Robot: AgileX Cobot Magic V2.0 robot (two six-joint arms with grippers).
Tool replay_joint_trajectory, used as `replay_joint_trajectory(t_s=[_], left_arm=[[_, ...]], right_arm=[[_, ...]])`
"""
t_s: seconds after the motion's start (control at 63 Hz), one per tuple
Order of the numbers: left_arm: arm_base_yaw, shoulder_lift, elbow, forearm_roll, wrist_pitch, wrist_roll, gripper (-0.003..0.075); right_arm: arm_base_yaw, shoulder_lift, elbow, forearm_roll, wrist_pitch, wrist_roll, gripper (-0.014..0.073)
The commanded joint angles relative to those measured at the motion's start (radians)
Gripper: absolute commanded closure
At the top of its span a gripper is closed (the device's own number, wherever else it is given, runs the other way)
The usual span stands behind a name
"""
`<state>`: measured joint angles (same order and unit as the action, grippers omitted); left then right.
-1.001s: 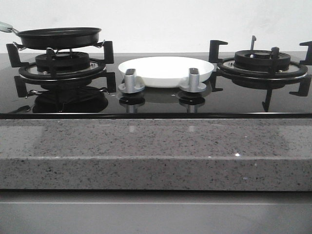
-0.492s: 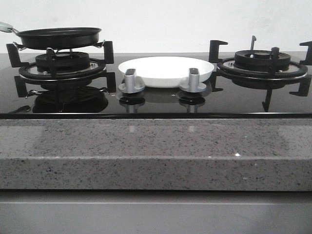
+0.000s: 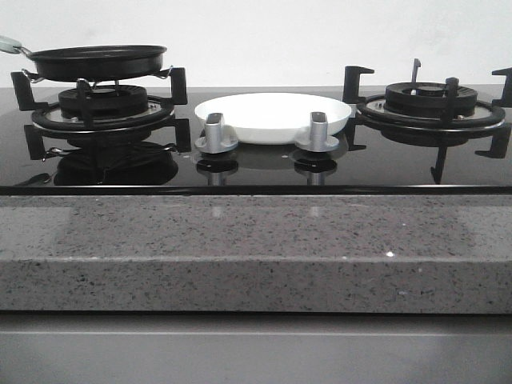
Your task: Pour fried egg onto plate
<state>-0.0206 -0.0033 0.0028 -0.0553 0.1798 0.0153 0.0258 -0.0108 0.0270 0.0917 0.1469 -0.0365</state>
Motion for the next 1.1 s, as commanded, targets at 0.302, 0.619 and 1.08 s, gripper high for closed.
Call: replay_joint_trajectory(t_s=[0.302,0.619,1.08], left_arm=[[0.002,-0.014,-0.032,-0.039,-0.180,-0.006,0.0741],[0.002,0.347,-0.420,-0.022,-0.047,-0.006,0.0741],[0.002,0.702,-0.592,-0.022,-0.065,-0.006,0.0612]], right_arm=[[-0.005,-0.014,-0.052,-0.009,-0.061,-0.002,0.0712],[-0.005,0.312,-0.438,-0.005,0.096,-0.002,0.0708],[-0.005,0.700,-0.670,0.046,0.189,-0.002,0.0554]])
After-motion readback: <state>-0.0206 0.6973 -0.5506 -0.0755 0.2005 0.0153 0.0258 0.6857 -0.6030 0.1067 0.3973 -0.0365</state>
